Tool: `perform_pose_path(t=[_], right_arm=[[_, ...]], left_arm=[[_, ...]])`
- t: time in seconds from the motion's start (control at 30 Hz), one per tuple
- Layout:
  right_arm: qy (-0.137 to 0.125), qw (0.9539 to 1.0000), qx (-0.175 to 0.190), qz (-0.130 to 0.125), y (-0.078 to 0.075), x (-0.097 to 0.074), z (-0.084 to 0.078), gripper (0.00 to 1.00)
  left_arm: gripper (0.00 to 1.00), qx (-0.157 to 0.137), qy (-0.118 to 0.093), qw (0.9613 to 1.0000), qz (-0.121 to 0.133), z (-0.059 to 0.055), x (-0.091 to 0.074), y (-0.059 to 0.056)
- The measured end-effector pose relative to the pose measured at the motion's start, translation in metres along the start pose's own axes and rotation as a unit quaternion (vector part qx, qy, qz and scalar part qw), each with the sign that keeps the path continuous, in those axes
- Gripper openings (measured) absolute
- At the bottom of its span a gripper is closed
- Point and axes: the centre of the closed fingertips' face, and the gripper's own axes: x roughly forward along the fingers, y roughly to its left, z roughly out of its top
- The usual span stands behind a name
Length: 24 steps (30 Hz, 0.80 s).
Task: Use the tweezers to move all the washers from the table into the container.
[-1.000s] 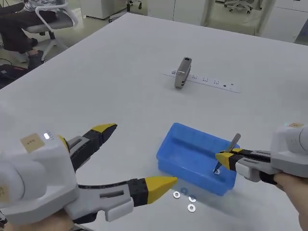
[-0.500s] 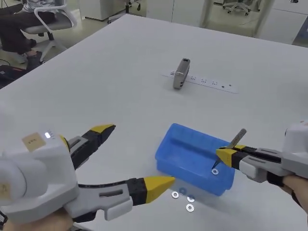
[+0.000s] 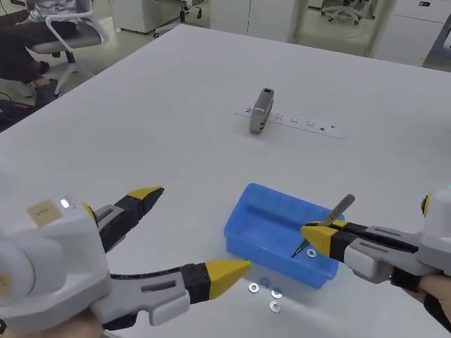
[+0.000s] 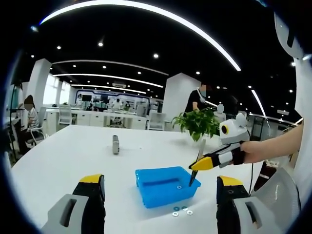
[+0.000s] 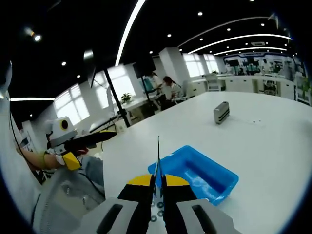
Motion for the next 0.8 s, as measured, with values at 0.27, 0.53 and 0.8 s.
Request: perform_pose_path(t=[0.27, 0.53, 0.8], right_arm=[[0.014, 0.9998, 0.01, 0.008, 0.013, 0.007, -0.019, 0.04], [0.029, 0.9995, 0.01, 0.006, 0.019, 0.016, -0.038, 0.04], [0.075, 0.9967, -0.031, -0.009, 0.017, 0.022, -0.07, 0.04]], left_arm=[[0.97, -0.005, 0.003, 1.0, 0.003, -0.002, 0.0, 0.002], [0.98, -0.002, 0.005, 1.0, 0.004, -0.002, -0.001, 0.002], [0.98, -0.003, 0.004, 0.9999, 0.009, -0.002, -0.002, 0.004]])
